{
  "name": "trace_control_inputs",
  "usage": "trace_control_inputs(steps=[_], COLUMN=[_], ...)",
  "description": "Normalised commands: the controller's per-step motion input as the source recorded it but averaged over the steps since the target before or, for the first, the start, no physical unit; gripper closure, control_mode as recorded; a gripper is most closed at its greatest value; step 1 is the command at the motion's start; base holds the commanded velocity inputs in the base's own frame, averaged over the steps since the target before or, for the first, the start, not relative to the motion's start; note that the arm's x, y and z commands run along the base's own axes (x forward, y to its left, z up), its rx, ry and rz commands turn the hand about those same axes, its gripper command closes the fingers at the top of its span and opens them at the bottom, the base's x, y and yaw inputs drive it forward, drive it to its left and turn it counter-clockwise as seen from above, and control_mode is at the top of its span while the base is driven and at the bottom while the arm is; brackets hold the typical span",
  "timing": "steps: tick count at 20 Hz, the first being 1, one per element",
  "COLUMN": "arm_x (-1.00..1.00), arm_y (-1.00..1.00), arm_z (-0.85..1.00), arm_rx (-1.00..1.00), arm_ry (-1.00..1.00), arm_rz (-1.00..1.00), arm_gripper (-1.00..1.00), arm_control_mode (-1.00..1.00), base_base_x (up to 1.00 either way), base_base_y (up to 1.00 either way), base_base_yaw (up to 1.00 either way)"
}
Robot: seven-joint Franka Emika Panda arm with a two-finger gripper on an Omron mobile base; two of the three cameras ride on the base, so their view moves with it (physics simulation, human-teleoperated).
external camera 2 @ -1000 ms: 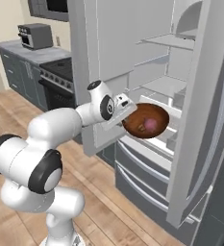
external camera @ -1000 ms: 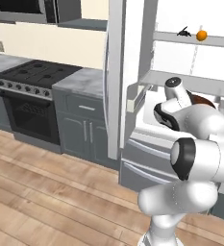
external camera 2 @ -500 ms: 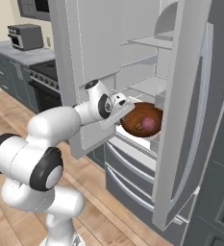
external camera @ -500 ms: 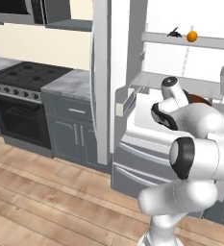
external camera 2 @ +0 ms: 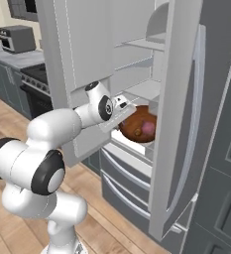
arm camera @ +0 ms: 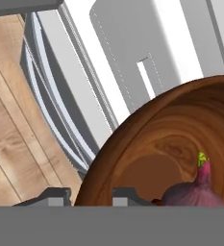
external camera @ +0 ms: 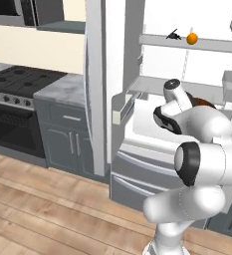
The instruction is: Pick the chicken drumstick and onion from their plates and place them in the bowl. Then put the bowl in the fridge.
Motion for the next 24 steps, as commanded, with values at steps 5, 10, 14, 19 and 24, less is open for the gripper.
trace_control_inputs(steps=[5, 10, 14, 19, 24], arm_x=[0.00, 0.00, 0.00, 0.00, 0.00], arm_y=[0.00, 0.00, 0.00, 0.00, 0.00], arm_z=[0.00, 0.00, 0.00, 0.00, 0.00], arm_rx=[0.00, 0.00, 0.00, 0.00, 0.00], arm_ry=[0.00, 0.00, 0.00, 0.00, 0.00], arm_rz=[0.00, 0.00, 0.00, 0.00, 0.00], arm_gripper=[1.00, 1.00, 1.00, 1.00, 1.00], arm_control_mode=[1.00, 1.00, 1.00, 1.00, 1.00], base_base_x=[0.11, 0.09, 0.03, 0.00, 0.00], base_base_y=[-0.25, -0.05, -0.04, 0.00, 0.00], base_base_yaw=[0.00, 0.11, 0.12, 0.00, 0.00])
